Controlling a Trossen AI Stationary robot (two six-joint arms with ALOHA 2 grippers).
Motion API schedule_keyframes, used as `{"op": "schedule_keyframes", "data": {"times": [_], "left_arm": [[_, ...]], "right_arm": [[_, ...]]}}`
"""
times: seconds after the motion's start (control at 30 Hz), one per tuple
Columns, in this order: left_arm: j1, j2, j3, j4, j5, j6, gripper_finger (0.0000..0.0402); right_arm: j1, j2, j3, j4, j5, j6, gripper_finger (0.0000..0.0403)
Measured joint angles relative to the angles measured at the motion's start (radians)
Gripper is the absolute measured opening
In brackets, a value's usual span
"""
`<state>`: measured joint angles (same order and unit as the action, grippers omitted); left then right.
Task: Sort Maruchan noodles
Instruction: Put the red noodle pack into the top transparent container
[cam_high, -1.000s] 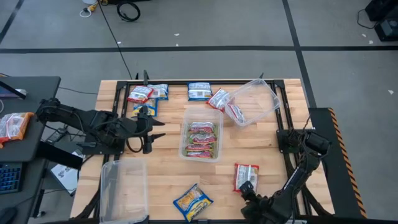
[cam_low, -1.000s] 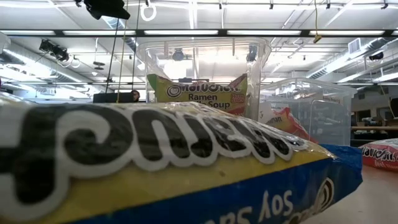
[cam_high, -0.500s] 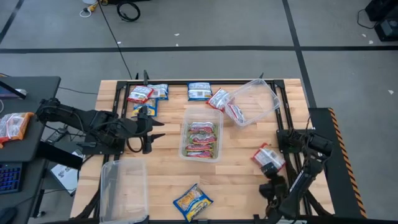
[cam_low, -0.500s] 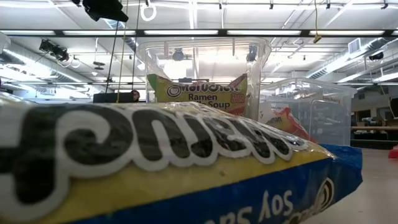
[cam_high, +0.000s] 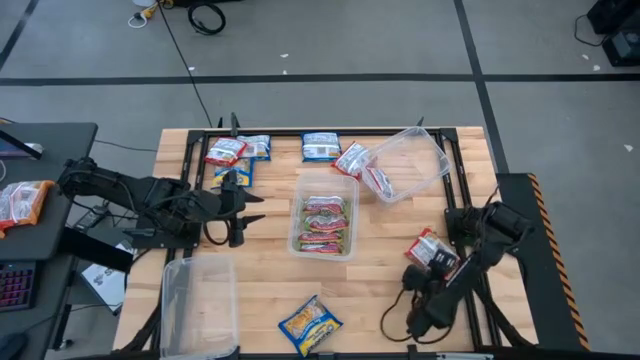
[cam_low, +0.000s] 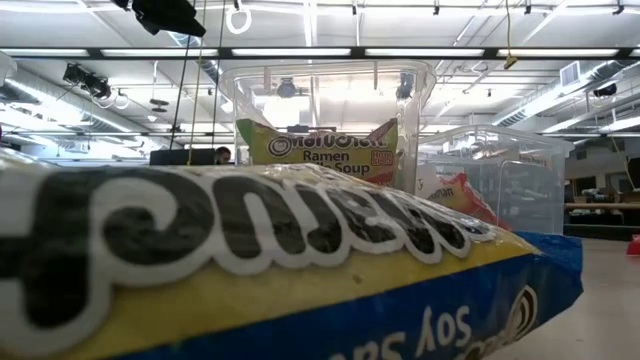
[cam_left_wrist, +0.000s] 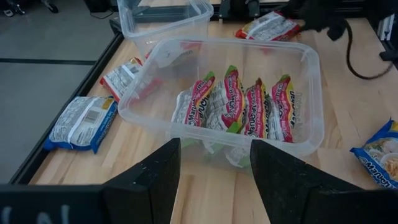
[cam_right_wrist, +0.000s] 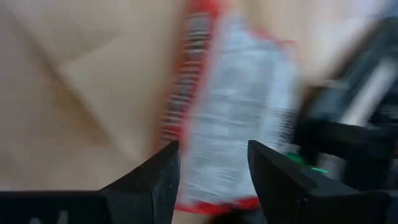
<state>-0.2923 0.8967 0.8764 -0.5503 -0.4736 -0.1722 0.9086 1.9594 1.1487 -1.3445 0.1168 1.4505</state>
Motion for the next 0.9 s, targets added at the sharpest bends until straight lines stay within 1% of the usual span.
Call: {"op": "schedule_keyframes", "data": {"times": [0.07,0.13,0.23,0.3,0.4,0.47,0.53,0.57,0.63,0.7,0.8,0.9], "left_arm": [[0.0,0.0,0.0,-0.001,0.0,0.0,0.0197],[0.0,0.0,0.0,0.0,0.0,0.0,0.0197],[0.0,0.0,0.0,-0.001,0.0,0.0,0.0197],[0.0,0.0,0.0,-0.002,0.0,0.001,0.0197],[0.0,0.0,0.0,-0.003,0.0,0.001,0.0197],[0.0,0.0,0.0,-0.004,0.0,0.002,0.0197],[0.0,0.0,0.0,-0.005,0.0,0.002,0.0197],[0.0,0.0,0.0,-0.005,0.0,0.002,0.0197],[0.0,0.0,0.0,-0.004,0.0,0.002,0.0197],[0.0,0.0,0.0,-0.005,0.0,0.001,0.0197],[0.0,0.0,0.0,-0.003,0.0,0.002,0.0197],[0.0,0.0,0.0,-0.001,0.0,0.002,0.0197]], "right_arm": [[-0.019,0.0,-0.028,0.099,-0.023,-0.04,0.0192],[-0.037,-0.007,-0.056,0.135,-0.04,-0.053,0.0192],[-0.057,-0.009,-0.073,0.12,-0.058,-0.037,0.0188],[-0.067,-0.007,-0.078,0.095,-0.062,-0.04,0.0176],[-0.083,-0.011,-0.088,0.088,-0.072,-0.065,0.0135],[-0.094,-0.016,-0.09,0.081,-0.091,-0.083,0.0093],[-0.102,-0.026,-0.09,0.081,-0.103,-0.112,0.0039],[-0.108,-0.04,-0.089,0.089,-0.109,-0.124,0.0021],[-0.123,-0.07,-0.08,0.08,-0.114,-0.142,0.0012],[-0.143,-0.134,-0.056,0.076,-0.082,-0.147,0.0007],[-0.179,-0.251,-0.028,0.08,0.01,-0.163,0.0005],[-0.222,-0.398,-0.019,0.076,0.101,-0.164,0.0004]]}}
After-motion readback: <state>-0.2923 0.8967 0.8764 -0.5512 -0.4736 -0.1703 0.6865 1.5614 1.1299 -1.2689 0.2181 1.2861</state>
